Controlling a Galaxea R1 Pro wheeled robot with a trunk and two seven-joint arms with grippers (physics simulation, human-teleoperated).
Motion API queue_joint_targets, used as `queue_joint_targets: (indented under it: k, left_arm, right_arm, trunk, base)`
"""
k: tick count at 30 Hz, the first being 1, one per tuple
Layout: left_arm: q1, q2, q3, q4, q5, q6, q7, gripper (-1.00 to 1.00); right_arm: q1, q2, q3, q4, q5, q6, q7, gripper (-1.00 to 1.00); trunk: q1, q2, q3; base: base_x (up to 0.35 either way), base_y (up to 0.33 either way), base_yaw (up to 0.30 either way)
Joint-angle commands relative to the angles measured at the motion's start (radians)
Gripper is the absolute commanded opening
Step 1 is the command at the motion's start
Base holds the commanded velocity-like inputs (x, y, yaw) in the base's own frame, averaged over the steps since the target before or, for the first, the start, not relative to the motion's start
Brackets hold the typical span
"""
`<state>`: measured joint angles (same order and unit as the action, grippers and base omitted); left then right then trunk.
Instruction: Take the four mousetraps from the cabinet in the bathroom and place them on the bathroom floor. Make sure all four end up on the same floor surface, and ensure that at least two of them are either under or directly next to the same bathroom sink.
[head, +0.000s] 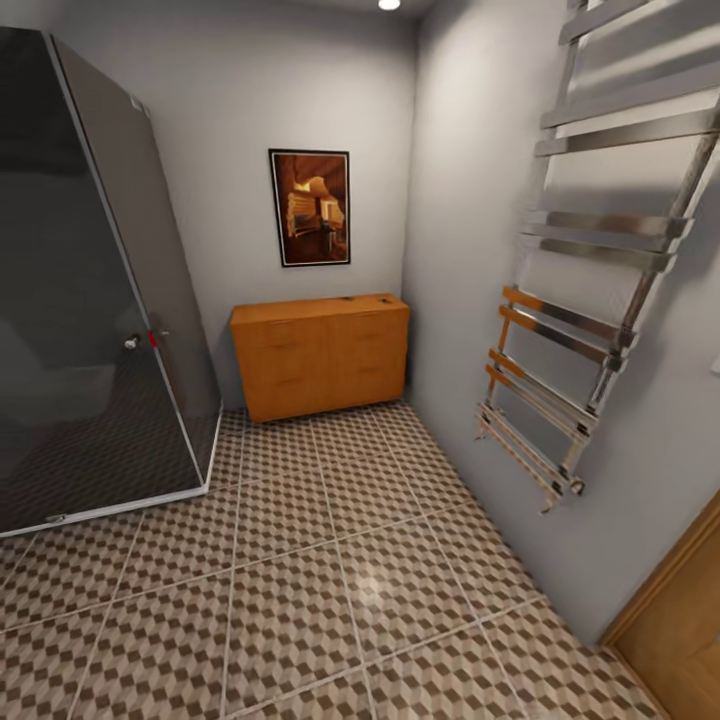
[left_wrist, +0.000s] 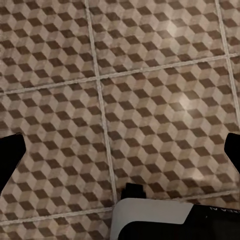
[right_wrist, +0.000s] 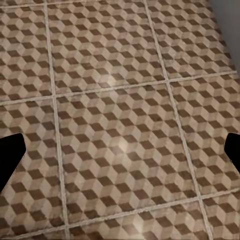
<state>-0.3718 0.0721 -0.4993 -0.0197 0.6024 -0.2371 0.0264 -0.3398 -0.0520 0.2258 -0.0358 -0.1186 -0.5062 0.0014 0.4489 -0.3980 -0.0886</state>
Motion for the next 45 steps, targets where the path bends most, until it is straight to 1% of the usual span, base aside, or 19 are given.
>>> queue_joint_targets:
  k: [1, 13, 32, 45]
  left_arm:
    - [-0.001, 0.000, -0.008, 0.000, 0.005, -0.002, 0.003, 1.00]
    - [-0.001, 0.000, -0.008, 0.000, 0.005, -0.002, 0.003, 1.00]
    - [0.000, -0.001, -0.008, 0.000, 0.005, -0.001, 0.003, 1.00]
    - [0.000, -0.001, -0.008, 0.000, 0.005, -0.001, 0.003, 1.00]
  right_arm:
    - [-0.001, 0.000, 0.009, 0.000, -0.010, -0.003, 0.000, 1.00]
    - [-0.001, 0.000, 0.009, 0.000, -0.010, -0.003, 0.000, 1.00]
    - [-0.001, 0.000, 0.009, 0.000, -0.010, -0.003, 0.000, 1.00]
    - [-0.001, 0.000, 0.009, 0.000, -0.010, -0.003, 0.000, 1.00]
  trunk:
    - [0.001, -0.002, -0.003]
    - [0.001, -0.002, -0.010]
    - [0.001, -0.002, -0.022]
    - [0.001, -0.002, -0.024]
  base:
    - [0.334, 0.000, 0.127]
    - [0.334, -0.008, 0.124]
    - [0.334, -0.081, 0.116]
    - [0.334, -0.105, 0.028]
